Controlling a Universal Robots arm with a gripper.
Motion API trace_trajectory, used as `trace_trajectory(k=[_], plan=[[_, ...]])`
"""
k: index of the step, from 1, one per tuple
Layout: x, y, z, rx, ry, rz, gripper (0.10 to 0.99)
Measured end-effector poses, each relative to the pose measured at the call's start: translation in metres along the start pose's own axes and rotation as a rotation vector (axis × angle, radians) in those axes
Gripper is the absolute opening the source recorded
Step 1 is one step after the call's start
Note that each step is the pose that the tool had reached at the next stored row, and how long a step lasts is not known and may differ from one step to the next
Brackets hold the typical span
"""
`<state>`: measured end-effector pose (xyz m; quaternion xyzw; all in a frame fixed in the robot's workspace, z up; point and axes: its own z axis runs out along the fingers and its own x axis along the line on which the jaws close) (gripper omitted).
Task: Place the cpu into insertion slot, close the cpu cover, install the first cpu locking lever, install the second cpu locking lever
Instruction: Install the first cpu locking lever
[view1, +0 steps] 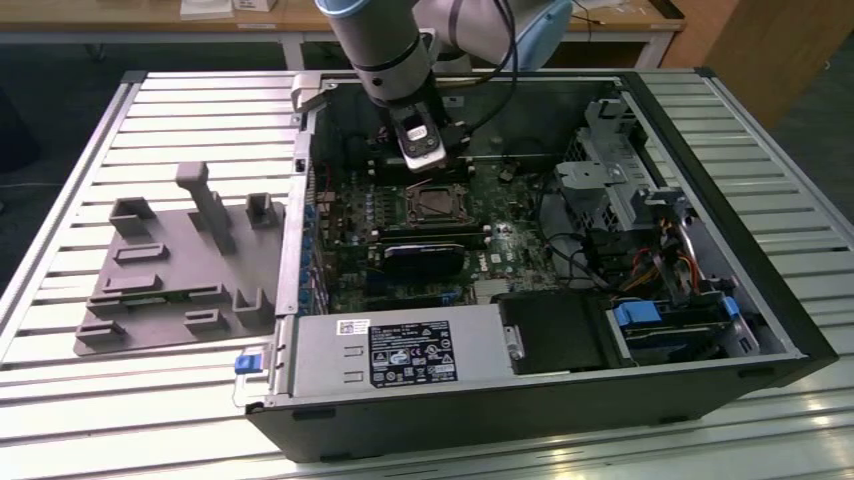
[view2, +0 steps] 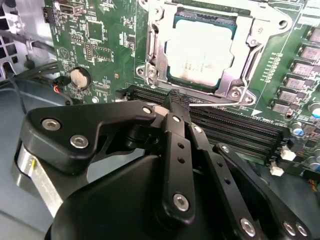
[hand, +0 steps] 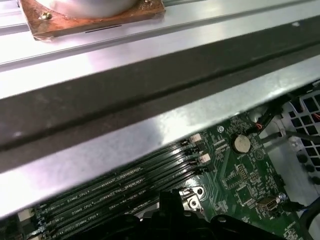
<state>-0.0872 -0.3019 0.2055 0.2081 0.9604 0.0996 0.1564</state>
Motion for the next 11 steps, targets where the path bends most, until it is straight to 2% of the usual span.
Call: trace_trajectory(k=[11], plan=[[0.0043, 0.0069, 0.0031, 0.009, -0.0091, 0.033, 0.102]])
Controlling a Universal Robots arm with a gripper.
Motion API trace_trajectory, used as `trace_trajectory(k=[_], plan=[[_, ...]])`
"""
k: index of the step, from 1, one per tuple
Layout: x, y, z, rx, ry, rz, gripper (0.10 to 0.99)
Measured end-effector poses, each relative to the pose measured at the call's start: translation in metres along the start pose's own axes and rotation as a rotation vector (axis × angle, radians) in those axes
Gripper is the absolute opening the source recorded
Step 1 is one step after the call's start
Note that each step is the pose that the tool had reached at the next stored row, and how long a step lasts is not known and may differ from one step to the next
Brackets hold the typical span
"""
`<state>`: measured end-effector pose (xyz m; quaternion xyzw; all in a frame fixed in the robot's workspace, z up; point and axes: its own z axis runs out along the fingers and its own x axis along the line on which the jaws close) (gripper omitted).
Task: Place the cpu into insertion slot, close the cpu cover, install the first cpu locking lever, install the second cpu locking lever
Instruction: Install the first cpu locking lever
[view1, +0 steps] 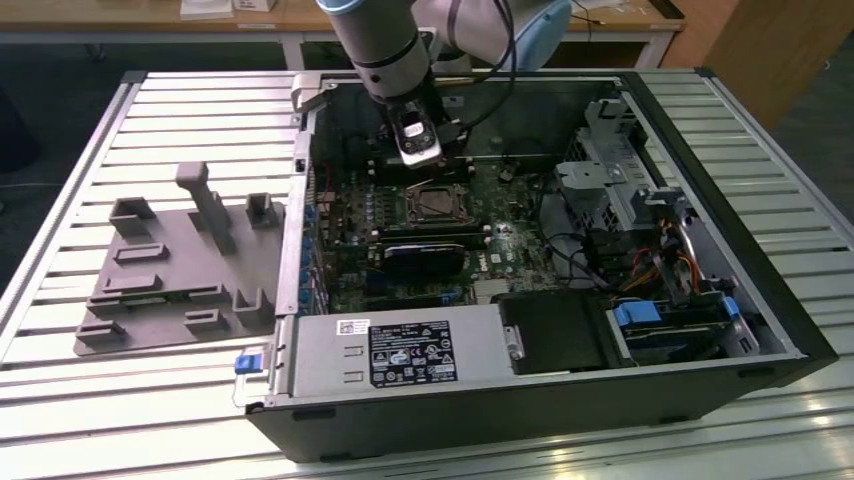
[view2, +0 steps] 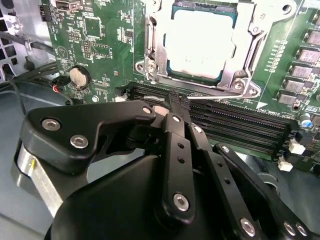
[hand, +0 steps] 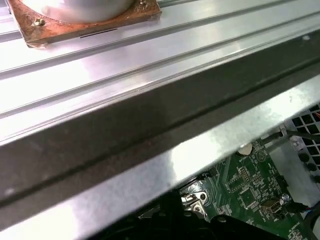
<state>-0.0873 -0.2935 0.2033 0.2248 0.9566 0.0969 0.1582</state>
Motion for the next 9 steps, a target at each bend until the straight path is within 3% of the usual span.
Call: trace_trajectory(k=[9], plan=[[0.0016, 0.0009, 0.0023, 0.009, -0.0093, 0.034, 0.102]])
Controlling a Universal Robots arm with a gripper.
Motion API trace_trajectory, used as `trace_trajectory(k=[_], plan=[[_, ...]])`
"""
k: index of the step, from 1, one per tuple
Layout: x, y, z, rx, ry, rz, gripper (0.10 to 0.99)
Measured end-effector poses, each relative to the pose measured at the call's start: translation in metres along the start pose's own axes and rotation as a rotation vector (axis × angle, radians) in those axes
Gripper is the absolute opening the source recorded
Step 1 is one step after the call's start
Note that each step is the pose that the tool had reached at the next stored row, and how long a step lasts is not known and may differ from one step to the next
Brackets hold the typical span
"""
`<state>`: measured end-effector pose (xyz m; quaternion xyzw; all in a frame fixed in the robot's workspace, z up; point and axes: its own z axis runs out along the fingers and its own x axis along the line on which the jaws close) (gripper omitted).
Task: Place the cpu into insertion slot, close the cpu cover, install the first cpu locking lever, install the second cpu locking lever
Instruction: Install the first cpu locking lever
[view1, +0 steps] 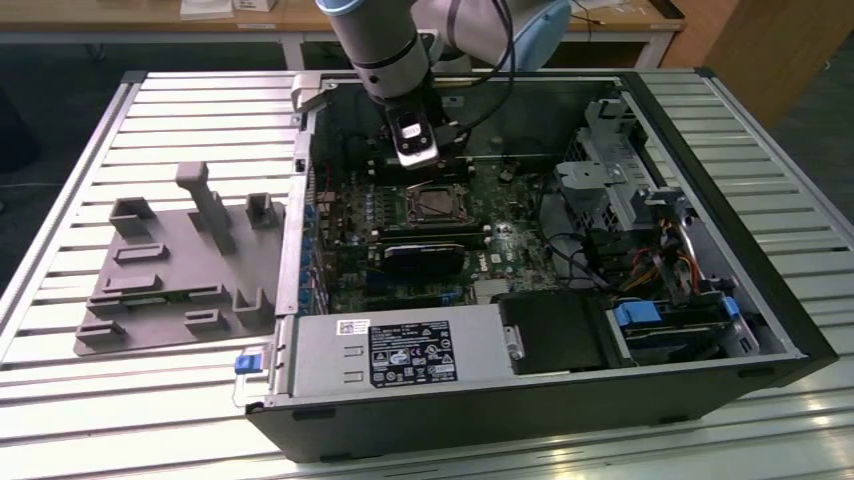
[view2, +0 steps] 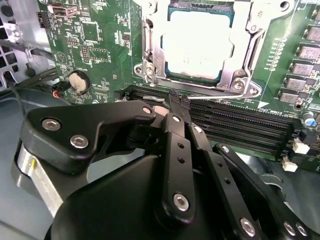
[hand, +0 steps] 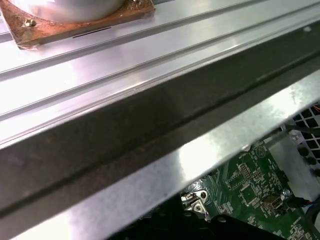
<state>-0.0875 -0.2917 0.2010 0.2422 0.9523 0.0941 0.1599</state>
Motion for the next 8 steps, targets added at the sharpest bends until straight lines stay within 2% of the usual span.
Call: trace_trajectory(k=[8], plan=[[0.0016, 0.0022, 0.0012, 0.008, -0.0075, 0.027, 0.102]])
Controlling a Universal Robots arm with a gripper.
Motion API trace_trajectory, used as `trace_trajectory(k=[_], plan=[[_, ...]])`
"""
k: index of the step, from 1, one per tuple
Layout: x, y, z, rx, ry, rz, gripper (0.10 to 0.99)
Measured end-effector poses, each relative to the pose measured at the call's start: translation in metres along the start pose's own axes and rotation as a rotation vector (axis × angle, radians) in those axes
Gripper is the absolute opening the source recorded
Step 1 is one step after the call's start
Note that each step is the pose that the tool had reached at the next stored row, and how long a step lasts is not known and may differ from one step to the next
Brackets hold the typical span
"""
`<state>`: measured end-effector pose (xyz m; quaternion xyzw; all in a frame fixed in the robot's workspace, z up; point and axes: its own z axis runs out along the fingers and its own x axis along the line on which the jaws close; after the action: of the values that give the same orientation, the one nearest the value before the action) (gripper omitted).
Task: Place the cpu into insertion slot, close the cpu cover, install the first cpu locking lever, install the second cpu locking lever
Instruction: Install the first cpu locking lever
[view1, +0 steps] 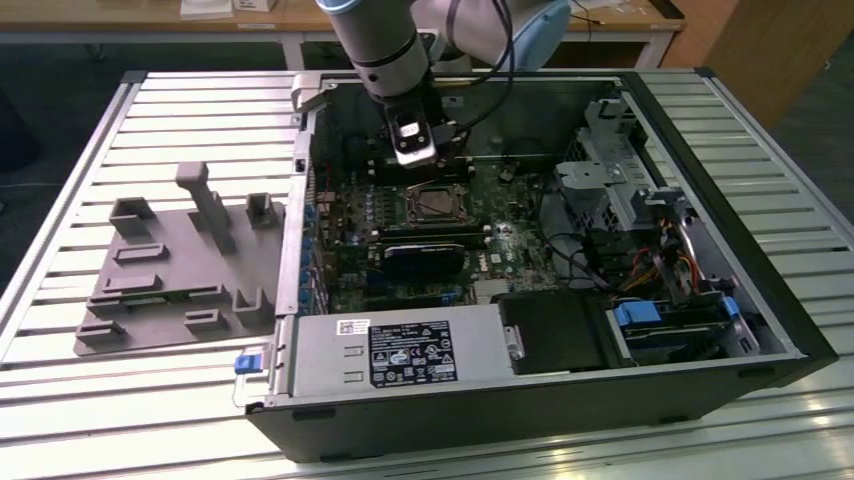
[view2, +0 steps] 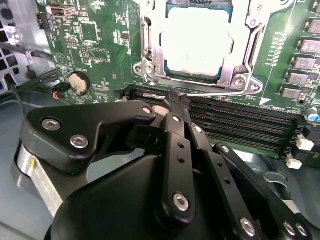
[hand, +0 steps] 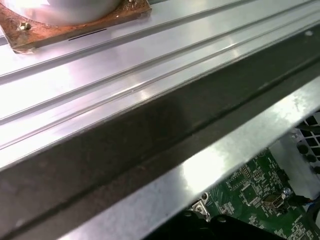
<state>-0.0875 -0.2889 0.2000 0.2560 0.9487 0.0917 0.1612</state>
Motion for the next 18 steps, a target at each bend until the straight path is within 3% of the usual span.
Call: trace_trajectory(k=[8, 18], plan=[[0.0010, -0.0010, 0.0035, 0.018, -0.0174, 0.063, 0.102], [0.0022, -0.0017, 0.0073, 0.033, -0.0330, 0.120, 0.102]])
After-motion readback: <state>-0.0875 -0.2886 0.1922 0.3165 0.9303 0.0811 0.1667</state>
